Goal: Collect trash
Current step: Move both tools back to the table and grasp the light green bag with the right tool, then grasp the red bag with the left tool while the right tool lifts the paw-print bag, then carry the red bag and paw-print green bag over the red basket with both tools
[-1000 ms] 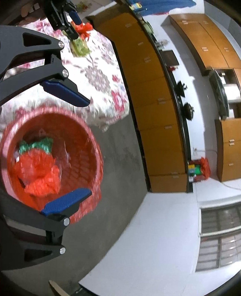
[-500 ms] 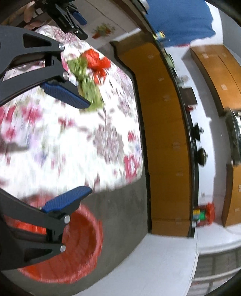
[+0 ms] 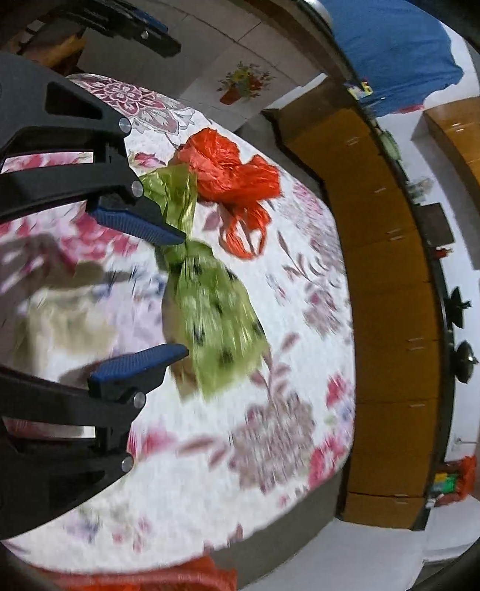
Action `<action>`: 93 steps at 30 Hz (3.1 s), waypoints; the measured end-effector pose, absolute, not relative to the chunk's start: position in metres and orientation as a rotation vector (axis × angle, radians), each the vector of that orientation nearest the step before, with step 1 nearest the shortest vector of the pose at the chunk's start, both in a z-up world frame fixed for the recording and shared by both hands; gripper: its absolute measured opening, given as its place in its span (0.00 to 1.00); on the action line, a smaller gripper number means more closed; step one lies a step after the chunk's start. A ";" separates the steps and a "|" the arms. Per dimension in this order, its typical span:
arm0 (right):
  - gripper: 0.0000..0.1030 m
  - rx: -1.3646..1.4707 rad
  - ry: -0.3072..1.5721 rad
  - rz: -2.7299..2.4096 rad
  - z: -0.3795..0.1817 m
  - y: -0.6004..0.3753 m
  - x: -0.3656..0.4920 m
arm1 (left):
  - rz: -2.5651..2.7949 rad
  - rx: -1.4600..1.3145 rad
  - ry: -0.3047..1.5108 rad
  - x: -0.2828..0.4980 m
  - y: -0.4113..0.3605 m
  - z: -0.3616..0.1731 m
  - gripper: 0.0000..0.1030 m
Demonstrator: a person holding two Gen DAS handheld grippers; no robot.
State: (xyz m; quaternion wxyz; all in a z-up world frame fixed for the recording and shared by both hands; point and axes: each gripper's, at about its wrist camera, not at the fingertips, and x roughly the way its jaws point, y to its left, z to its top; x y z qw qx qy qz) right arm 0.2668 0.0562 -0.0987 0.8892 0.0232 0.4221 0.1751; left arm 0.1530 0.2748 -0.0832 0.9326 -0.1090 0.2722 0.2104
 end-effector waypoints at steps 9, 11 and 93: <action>0.55 -0.018 0.926 0.308 -0.123 0.104 0.286 | 0.452 -0.261 0.562 0.155 0.304 -0.093 0.89; 0.53 -0.032 0.940 0.295 -0.128 0.106 0.289 | 0.448 -0.260 0.563 0.157 0.305 -0.094 0.89; 0.20 -0.012 0.636 -0.008 -0.017 -0.206 0.198 | -0.308 -0.155 0.690 0.260 0.046 -0.037 0.31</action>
